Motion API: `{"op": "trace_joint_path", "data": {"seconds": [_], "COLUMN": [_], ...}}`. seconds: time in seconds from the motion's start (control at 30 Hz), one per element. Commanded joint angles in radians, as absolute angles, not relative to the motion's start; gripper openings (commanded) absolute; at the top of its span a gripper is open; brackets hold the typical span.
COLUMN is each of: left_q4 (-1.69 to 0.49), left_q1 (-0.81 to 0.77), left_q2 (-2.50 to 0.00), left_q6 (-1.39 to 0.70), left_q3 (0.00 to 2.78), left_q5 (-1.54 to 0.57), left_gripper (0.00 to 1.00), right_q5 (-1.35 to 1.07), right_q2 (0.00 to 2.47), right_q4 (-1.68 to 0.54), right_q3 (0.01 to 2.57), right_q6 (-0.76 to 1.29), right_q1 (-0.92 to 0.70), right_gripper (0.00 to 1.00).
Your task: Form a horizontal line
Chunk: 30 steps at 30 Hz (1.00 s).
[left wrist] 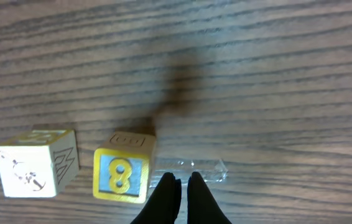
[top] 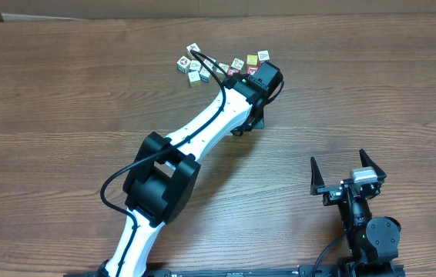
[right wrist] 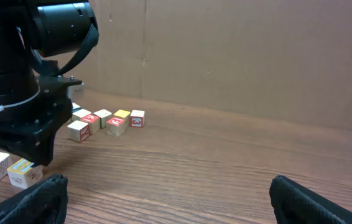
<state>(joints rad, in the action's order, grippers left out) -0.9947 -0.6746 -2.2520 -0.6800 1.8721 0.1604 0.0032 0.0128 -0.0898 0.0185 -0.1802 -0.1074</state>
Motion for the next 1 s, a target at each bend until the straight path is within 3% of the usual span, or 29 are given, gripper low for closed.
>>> {"op": "trace_joint_path", "data": {"seconds": [0.0, 0.97], "left_q4": [-0.983, -0.941], "left_q1": [-0.683, -0.686], "left_q2": [-2.269, -2.269], "left_q6": [-0.657, -0.65], "left_q3": [1.868, 1.802], "left_q5": [0.164, 0.194], "left_gripper": [0.04, 0.04], "right_q5": [-0.002, -0.002], "right_q2": [0.003, 0.003], "right_q4": [-0.084, -0.084], "right_q3": [0.008, 0.008], "right_q6": [-0.181, -0.181], "right_q1": [-0.111, -0.111], "right_gripper": [1.0, 1.0]}}
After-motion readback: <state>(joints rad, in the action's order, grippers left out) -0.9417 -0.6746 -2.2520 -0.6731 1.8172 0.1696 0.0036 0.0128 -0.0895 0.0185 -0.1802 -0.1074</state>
